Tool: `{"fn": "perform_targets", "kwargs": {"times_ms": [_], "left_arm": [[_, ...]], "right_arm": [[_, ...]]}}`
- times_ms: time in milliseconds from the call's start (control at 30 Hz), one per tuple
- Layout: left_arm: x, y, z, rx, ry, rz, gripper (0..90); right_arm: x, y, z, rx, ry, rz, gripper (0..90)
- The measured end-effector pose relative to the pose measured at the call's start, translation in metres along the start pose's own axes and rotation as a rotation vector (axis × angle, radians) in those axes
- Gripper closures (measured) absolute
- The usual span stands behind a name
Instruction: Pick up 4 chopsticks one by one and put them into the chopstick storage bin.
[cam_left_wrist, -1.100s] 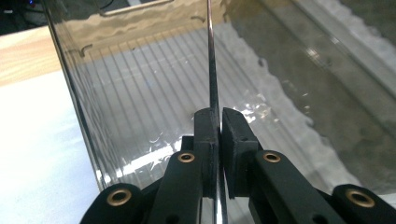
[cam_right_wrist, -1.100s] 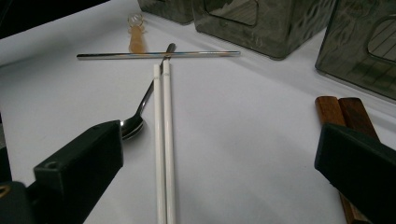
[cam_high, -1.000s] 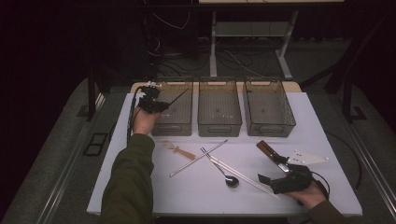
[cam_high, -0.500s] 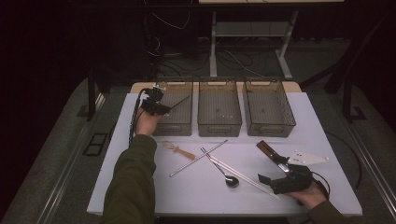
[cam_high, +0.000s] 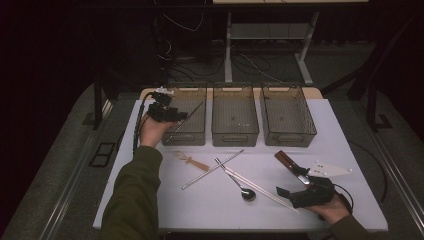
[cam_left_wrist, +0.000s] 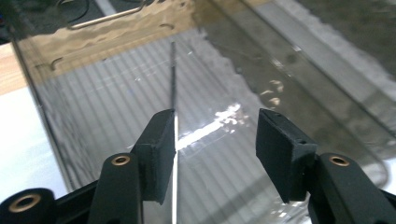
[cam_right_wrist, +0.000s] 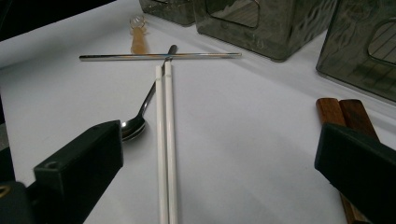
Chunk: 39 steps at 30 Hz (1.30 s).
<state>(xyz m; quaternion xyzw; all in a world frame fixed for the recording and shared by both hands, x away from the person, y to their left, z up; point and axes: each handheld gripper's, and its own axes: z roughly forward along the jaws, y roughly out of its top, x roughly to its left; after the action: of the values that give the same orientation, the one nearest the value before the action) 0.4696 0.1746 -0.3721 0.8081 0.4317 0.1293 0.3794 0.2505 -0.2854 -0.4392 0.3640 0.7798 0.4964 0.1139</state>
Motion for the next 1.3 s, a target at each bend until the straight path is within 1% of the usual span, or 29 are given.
{"fn": "perform_targets", "kwargs": {"times_ms": [100, 167, 200, 300, 333, 367, 400, 433, 467, 500, 533, 567, 667, 833, 1000, 1167, 1233, 1300], "left_arm": [[-0.004, 0.001, -0.005, -0.013, -0.021, 0.02, 42.7], [-0.009, 0.001, -0.009, -0.029, -0.024, 0.042, 41.8], [-0.012, 0.0, -0.01, -0.045, -0.029, 0.038, 41.2], [-0.019, 0.0, -0.015, -0.061, -0.047, 0.056, 39.8], [-0.022, -0.001, -0.016, -0.074, -0.053, 0.052, 39.7], [-0.024, -0.001, -0.018, -0.078, -0.059, 0.066, 39.4], [-0.027, -0.002, -0.019, -0.08, -0.065, 0.06, 39.2], [-0.03, -0.003, -0.02, -0.084, -0.072, 0.067, 39.1], [-0.034, -0.004, -0.021, -0.091, -0.077, 0.063, 39.0], [-0.036, -0.005, -0.022, -0.091, -0.087, 0.077, 39.0], [-0.039, -0.007, -0.023, -0.093, -0.091, 0.082, 39.0], [-0.043, -0.008, -0.024, -0.098, -0.096, 0.077, 39.0], [-0.052, -0.014, -0.025, -0.1, -0.117, 0.098, 39.3], [-0.068, -0.025, -0.027, -0.111, -0.133, 0.13, 41.5], [-0.08, -0.037, -0.029, -0.121, -0.16, 0.132, 43.5], [-0.089, -0.052, -0.03, -0.123, -0.169, 0.141, 46.9], [-0.093, -0.058, -0.031, -0.135, -0.177, 0.139, 49.4], [-0.098, -0.064, -0.031, -0.139, -0.178, 0.146, 51.5]], "right_arm": [[0.0, 0.0, 0.0, 0.0, 0.0, -0.002, 1.3], [0.0, 0.0, 0.0, 0.0, 0.001, -0.002, 1.3], [0.0, 0.0, 0.0, 0.0, 0.001, -0.003, 1.3], [0.0, 0.0, 0.0, -0.001, -0.001, -0.002, 1.3], [0.0, 0.0, 0.0, -0.002, -0.002, -0.003, 1.3], [0.0, 0.0, 0.0, -0.002, -0.002, -0.003, 1.3], [0.0, 0.0, 0.0, -0.003, -0.003, -0.003, 1.3], [0.0, 0.0, 0.0, -0.003, -0.002, -0.004, 1.3], [0.0, 0.0, 0.0, -0.005, -0.003, -0.004, 1.3], [0.0, 0.0, 0.0, -0.005, -0.003, -0.002, 1.3], [0.0, 0.0, 0.0, -0.005, -0.004, -0.002, 1.3], [0.0, 0.0, -0.001, -0.005, -0.004, -0.003, 1.3], [0.0, 0.0, -0.001, -0.007, -0.006, -0.004, 1.3], [0.0, 0.0, -0.001, -0.006, -0.007, -0.001, 1.3], [0.0, 0.0, -0.001, -0.006, -0.005, -0.003, 1.3], [0.0, 0.0, -0.001, -0.009, -0.008, 0.001, 1.3], [0.0, 0.0, -0.001, -0.008, -0.009, 0.0, 1.3], [0.0, 0.0, -0.001, -0.01, -0.007, 0.001, 1.3]]}}
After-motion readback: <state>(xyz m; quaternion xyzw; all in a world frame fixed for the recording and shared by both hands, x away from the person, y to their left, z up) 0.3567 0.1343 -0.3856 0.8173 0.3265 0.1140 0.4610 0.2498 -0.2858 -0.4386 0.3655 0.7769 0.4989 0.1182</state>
